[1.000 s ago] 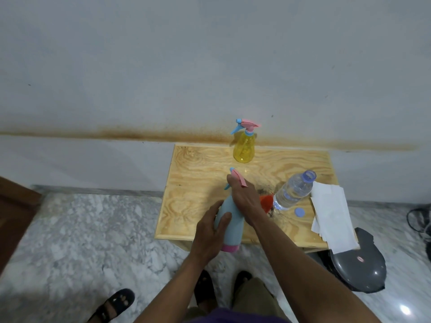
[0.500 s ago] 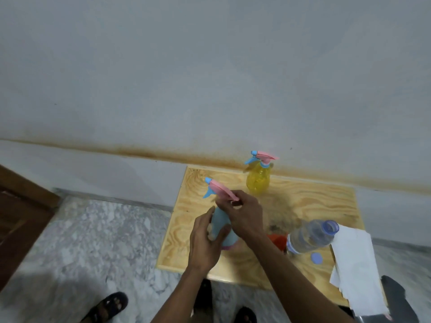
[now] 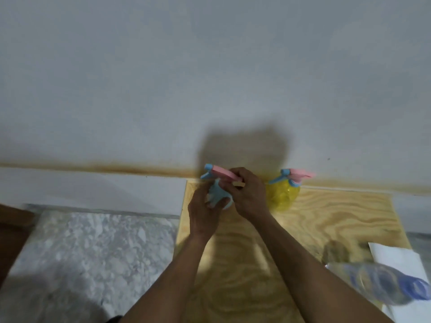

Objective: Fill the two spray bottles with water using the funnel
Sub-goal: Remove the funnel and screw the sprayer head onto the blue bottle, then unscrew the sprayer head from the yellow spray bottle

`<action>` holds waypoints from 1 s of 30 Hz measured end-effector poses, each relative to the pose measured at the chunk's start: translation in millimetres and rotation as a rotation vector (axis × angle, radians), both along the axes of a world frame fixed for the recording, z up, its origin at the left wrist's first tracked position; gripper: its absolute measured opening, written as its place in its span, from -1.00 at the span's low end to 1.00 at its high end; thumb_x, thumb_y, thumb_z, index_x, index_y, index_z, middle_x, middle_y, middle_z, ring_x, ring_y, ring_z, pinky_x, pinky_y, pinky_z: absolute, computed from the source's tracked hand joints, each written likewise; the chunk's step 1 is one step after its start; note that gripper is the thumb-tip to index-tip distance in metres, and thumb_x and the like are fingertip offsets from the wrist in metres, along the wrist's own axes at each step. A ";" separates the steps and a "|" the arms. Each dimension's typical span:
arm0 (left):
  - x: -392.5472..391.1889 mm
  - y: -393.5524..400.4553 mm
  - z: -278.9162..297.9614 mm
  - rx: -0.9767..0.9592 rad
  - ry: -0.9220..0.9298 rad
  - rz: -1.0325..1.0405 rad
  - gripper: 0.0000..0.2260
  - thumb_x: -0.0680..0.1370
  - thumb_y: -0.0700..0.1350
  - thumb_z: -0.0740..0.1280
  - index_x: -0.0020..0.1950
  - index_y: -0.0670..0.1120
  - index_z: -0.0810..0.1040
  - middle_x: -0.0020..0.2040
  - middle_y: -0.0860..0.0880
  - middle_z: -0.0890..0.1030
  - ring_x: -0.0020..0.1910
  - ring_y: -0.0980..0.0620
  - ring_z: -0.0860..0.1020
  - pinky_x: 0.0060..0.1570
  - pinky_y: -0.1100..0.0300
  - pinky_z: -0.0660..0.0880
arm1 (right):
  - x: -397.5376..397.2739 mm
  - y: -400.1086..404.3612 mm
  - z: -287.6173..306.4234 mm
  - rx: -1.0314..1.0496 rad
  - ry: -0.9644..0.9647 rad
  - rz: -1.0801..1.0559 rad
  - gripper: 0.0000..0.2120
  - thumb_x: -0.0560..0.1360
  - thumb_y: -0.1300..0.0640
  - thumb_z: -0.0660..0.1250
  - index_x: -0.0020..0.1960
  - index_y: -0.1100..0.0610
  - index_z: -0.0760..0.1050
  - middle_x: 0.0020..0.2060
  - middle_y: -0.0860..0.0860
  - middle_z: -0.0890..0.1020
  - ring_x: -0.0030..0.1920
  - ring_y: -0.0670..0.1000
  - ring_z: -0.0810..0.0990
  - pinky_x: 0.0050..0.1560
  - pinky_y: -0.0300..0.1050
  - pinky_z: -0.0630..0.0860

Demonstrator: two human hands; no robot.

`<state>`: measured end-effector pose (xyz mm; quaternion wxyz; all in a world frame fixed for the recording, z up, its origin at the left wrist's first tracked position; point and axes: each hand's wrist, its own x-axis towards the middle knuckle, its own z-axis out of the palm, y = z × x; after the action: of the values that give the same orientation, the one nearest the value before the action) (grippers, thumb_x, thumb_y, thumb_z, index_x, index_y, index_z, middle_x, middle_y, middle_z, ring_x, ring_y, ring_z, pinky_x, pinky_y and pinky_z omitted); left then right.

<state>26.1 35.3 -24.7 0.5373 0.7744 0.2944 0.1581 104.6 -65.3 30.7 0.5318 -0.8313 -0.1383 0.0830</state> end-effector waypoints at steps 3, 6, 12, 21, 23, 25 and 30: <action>10.6 9.0 -10.4 -0.017 -0.001 -0.010 -0.42 0.37 -0.11 0.57 0.36 -0.01 0.51 0.17 0.05 0.63 0.13 0.08 0.59 -0.01 0.35 0.53 | 11.9 9.5 -11.4 -0.010 -0.005 -0.017 -0.78 0.36 0.18 0.55 -0.02 0.08 0.61 -0.19 -0.05 0.66 -0.19 -0.08 0.60 -0.19 -0.29 0.50; 16.1 14.0 -15.1 -0.032 0.002 0.002 -0.45 0.37 -0.09 0.57 0.34 0.03 0.52 0.15 0.10 0.63 0.13 0.11 0.60 0.05 0.19 0.57 | 16.9 15.9 -16.4 -0.016 -0.008 -0.038 -0.77 0.36 0.16 0.55 -0.01 0.10 0.62 -0.19 -0.05 0.67 -0.19 -0.09 0.61 -0.16 -0.25 0.51; 16.5 17.1 -12.3 -0.001 0.025 -0.021 -0.46 0.40 -0.11 0.56 0.36 -0.03 0.52 0.16 0.04 0.64 0.12 0.08 0.59 -0.02 0.51 0.43 | 15.7 20.8 -17.7 -0.018 0.022 -0.058 -0.77 0.35 0.16 0.57 -0.03 0.07 0.61 -0.23 -0.10 0.65 -0.20 -0.09 0.63 -0.16 -0.14 0.57; 8.7 20.9 -13.5 0.069 0.198 -0.039 -0.41 0.38 -0.04 0.57 0.36 -0.08 0.46 0.15 0.09 0.57 0.12 0.07 0.55 -0.01 0.38 0.43 | -20.2 -4.4 -15.3 -0.033 0.103 -0.253 -0.57 0.31 0.19 0.58 0.13 0.11 0.54 -0.05 -0.04 0.64 -0.06 -0.07 0.61 -0.07 -0.35 0.49; -0.6 12.5 -16.6 0.123 0.308 -0.017 -0.48 0.40 -0.08 0.53 0.30 -0.14 0.46 0.15 -0.10 0.61 0.14 -0.15 0.58 0.02 0.11 0.46 | -36.8 -29.9 -14.5 -0.057 0.151 -0.378 -0.69 0.34 0.22 0.56 0.02 0.16 0.55 -0.12 -0.02 0.64 -0.17 -0.07 0.60 -0.18 -0.50 0.40; -10.0 -4.5 -18.9 0.096 0.351 -0.009 -0.51 0.41 -0.13 0.53 0.26 -0.20 0.46 0.11 -0.18 0.59 0.12 -0.22 0.56 0.00 0.09 0.44 | -45.4 -61.7 -17.1 -0.071 0.179 -0.538 -0.74 0.37 0.25 0.54 -0.04 0.15 0.52 -0.17 0.02 0.63 -0.23 -0.03 0.59 -0.27 -0.51 0.37; 3.1 -65.0 -19.0 0.021 0.269 -0.187 -0.45 0.38 -0.11 0.57 0.28 -0.26 0.50 0.16 -0.20 0.60 0.15 -0.16 0.57 0.03 0.30 0.35 | -15.3 -118.7 -16.8 -0.094 0.127 -0.648 -0.49 0.38 0.13 0.55 0.25 0.08 0.43 0.09 0.00 0.56 0.01 0.04 0.58 -0.01 -0.02 0.58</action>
<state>29.1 -29.7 -43.7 0.4972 0.8183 0.2886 0.0051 89.4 -184.0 14.0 0.4992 -0.8489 0.1706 -0.0324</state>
